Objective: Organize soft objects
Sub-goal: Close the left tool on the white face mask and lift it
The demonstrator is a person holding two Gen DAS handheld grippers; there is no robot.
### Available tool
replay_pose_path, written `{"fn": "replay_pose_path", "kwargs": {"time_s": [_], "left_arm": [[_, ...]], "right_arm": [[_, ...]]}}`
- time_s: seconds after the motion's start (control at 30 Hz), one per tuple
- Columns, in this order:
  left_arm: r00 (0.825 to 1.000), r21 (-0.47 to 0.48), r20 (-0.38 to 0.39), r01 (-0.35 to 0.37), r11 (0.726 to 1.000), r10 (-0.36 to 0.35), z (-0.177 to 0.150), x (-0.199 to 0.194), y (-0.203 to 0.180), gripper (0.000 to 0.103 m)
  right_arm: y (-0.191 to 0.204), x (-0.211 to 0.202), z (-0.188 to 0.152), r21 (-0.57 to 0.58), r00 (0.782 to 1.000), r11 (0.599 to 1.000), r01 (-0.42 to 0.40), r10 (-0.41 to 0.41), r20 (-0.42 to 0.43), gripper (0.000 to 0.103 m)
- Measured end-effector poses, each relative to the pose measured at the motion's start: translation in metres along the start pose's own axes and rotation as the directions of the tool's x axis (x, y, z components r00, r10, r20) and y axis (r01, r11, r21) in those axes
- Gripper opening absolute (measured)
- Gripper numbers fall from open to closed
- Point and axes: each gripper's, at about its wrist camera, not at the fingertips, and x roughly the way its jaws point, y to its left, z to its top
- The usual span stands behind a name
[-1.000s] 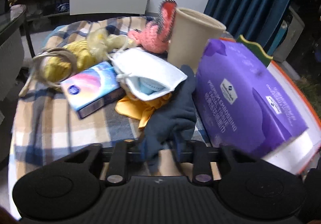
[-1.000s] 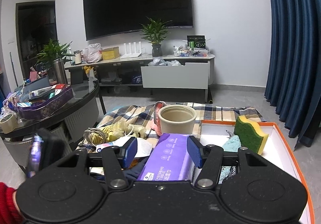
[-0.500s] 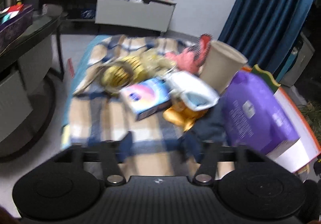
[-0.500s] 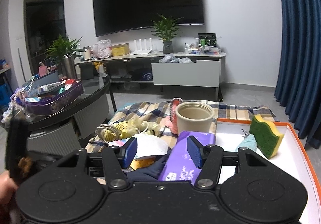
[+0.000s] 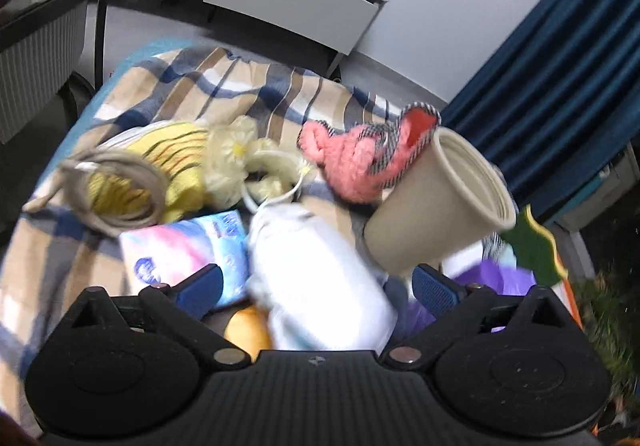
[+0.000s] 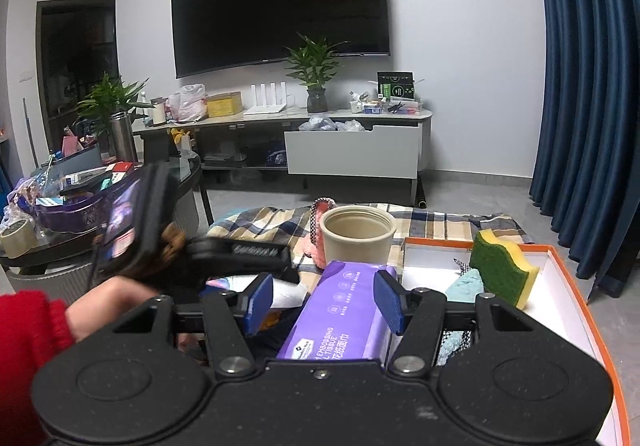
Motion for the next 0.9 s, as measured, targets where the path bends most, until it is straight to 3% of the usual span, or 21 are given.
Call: {"fn": "replay_pose_path", "kwargs": {"time_s": [0.07, 0.13, 0.17, 0.2, 0.3, 0.47, 0.57, 0.63, 0.77, 0.83, 0.9], "left_arm": [[1.0, -0.022, 0.006, 0.002, 1.0, -0.002, 0.005, 0.006, -0.002, 0.099], [1.0, -0.015, 0.0, 0.001, 1.0, -0.001, 0.011, 0.012, -0.008, 0.081], [1.0, -0.012, 0.0, -0.011, 1.0, 0.011, 0.012, 0.015, -0.011, 0.053], [1.0, -0.005, 0.006, -0.021, 1.0, 0.021, 0.012, 0.016, -0.014, 0.045], [0.999, -0.021, -0.043, 0.014, 1.0, -0.015, 0.01, 0.024, -0.011, 0.041], [0.997, -0.07, -0.019, 0.074, 0.995, -0.075, 0.001, 0.009, 0.003, 0.038], [0.993, -0.078, 0.005, 0.119, 0.99, -0.119, -0.001, -0.005, 0.007, 0.046], [0.987, -0.11, -0.034, 0.153, 0.982, -0.157, -0.004, -0.002, 0.012, 0.052], [0.988, -0.105, -0.04, 0.144, 0.984, -0.149, -0.011, 0.008, 0.009, 0.071], [0.988, -0.102, -0.037, 0.146, 0.984, -0.151, -0.011, 0.01, 0.002, 0.051], [0.99, -0.061, -0.034, 0.133, 0.989, -0.135, -0.011, 0.008, -0.007, 0.044]], "right_arm": [[0.001, 0.001, -0.002, -0.004, 1.0, 1.0, -0.006, 0.006, -0.005, 0.068], [0.004, 0.003, -0.004, -0.014, 1.0, 1.0, -0.02, 0.019, -0.011, 0.068], [0.006, 0.004, -0.005, -0.02, 1.0, 1.0, -0.024, 0.024, -0.014, 0.068], [0.009, 0.004, -0.006, -0.028, 0.999, 0.999, -0.03, 0.03, -0.016, 0.068], [0.018, 0.005, -0.009, -0.054, 0.998, 0.997, -0.051, 0.05, -0.024, 0.068], [0.022, 0.005, -0.008, -0.057, 0.998, 0.997, -0.06, 0.058, -0.029, 0.068], [0.023, 0.005, -0.008, -0.055, 0.998, 0.997, -0.055, 0.053, -0.026, 0.068], [0.023, 0.004, -0.007, -0.05, 0.998, 0.997, -0.054, 0.053, -0.024, 0.068], [0.023, 0.004, -0.008, -0.061, 0.999, 0.997, -0.046, 0.045, -0.03, 0.068], [0.024, 0.004, -0.008, -0.063, 0.998, 0.997, -0.047, 0.045, -0.034, 0.068], [0.027, 0.004, -0.008, -0.075, 0.998, 0.996, -0.048, 0.045, -0.036, 0.068]]}}
